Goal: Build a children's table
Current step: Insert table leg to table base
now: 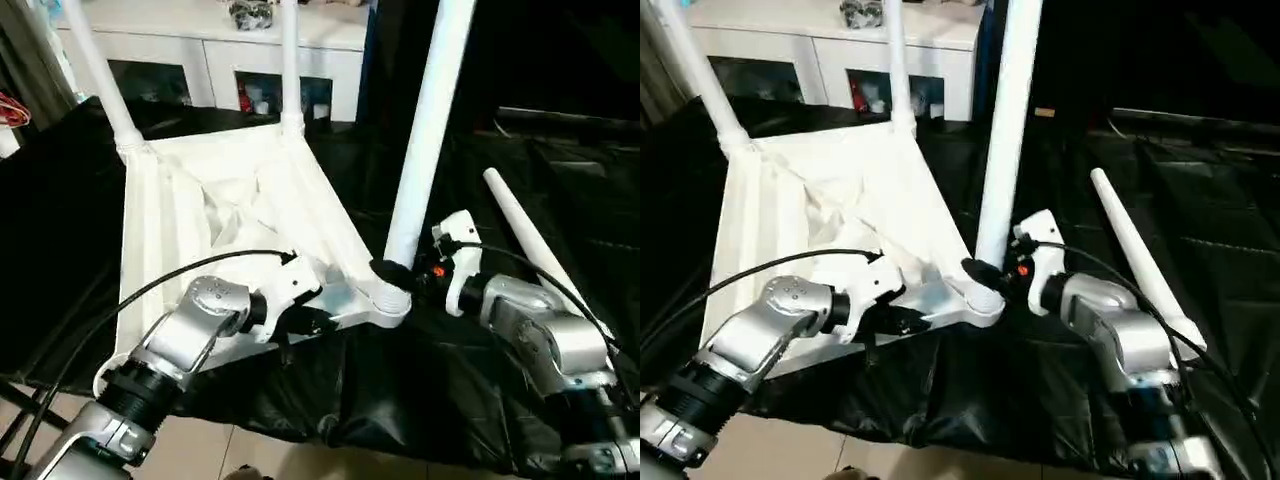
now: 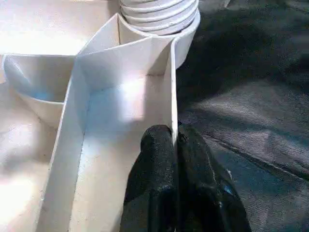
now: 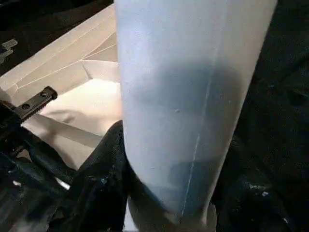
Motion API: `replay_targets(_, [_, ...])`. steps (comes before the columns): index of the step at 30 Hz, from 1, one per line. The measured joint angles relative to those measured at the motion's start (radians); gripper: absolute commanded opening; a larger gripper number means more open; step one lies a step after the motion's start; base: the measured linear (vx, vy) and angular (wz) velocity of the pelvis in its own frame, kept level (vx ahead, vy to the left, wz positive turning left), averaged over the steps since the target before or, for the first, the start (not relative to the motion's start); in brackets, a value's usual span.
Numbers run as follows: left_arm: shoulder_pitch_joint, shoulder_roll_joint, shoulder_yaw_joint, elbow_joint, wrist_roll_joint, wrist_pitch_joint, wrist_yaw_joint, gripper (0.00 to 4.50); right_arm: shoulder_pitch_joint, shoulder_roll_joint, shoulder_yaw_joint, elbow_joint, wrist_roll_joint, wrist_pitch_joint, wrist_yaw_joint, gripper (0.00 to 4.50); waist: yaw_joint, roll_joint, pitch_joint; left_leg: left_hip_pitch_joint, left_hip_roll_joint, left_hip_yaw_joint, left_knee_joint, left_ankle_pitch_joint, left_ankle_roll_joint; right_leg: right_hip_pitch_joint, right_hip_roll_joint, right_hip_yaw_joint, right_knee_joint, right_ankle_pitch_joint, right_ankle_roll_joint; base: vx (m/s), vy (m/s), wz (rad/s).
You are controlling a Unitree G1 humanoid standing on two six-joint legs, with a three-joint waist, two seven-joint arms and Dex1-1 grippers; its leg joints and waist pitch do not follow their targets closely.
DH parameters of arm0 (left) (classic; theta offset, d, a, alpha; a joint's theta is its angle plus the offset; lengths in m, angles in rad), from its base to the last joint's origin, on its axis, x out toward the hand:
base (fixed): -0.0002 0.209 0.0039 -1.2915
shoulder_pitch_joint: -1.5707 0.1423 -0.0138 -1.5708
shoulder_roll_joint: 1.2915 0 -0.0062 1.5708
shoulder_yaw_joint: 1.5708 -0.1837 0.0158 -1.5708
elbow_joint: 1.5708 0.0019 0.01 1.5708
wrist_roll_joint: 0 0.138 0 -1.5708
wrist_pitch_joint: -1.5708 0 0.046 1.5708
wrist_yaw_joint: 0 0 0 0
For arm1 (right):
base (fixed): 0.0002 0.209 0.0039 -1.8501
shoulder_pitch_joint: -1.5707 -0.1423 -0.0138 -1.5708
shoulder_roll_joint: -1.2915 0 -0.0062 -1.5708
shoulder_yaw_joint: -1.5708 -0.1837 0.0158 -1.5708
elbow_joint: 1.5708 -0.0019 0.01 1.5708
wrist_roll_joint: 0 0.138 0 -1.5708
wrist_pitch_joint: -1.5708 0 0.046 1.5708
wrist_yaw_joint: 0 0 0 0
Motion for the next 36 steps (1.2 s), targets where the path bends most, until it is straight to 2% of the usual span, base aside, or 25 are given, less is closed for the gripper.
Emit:
replay_targets(3, [-0.002, -0.005, 0.000, 0.006, 0.000, -0.004, 0.000, 0.00, -0.004, 0.007, -0.003, 0.017, 0.000, -0.010, 0.004, 1.88, 0.000, -0.001, 0.000, 0.000, 0.000, 0.000, 0.000, 0.000, 0.000, 0.000, 0.000, 0.000, 0.000, 0.000, 0.000, 0.000, 0.000, 0.00])
replay_targets(10, [-0.006, -0.018, 0.003, 0.015, 0.001, -0.004, 0.003, 0.00, 0.033, 0.041, -0.068, 0.033, 0.043, -0.032, -0.006, 1.88, 0.002, -0.004, -0.001, 0.000, 0.000, 0.000, -0.001, 0.000, 0.000, 0.000, 0.000, 0.000, 0.000, 0.000, 0.000, 0.000, 0.000, 0.00])
replay_targets(23, [-0.022, -0.050, 0.005, 0.059, 0.005, -0.010, 0.006, 0.00, 0.157, 0.129, -0.141, 0.025, 0.082, -0.195, -0.037, 1.88, 0.004, 0.002, -0.005, 0.001, -0.001, 0.001, -0.005, 0.000, 0.000, 0.005, 0.000, 0.000, -0.010, 0.000, 0.000, 0.000, 0.000, 0.00])
replay_targets(31, [-0.031, -0.063, 0.005, 0.075, 0.011, -0.013, 0.009, 0.00, 0.201, 0.152, -0.158, 0.026, 0.079, -0.290, -0.052, 1.88, 0.005, 0.005, -0.006, 0.001, -0.001, 0.001, -0.005, 0.000, 0.000, 0.006, -0.001, 0.000, -0.014, 0.000, 0.000, 0.000, 0.000, 0.00])
replay_targets(36, [-0.035, -0.066, 0.005, 0.091, 0.014, -0.029, 0.010, 0.00, 0.227, 0.145, -0.136, 0.007, 0.041, -0.352, -0.057, 1.88, 0.006, 0.008, -0.007, 0.001, -0.001, 0.001, -0.006, 0.000, 0.000, 0.006, -0.001, -0.001, -0.015, 0.000, 0.001, 0.000, 0.000, 0.00])
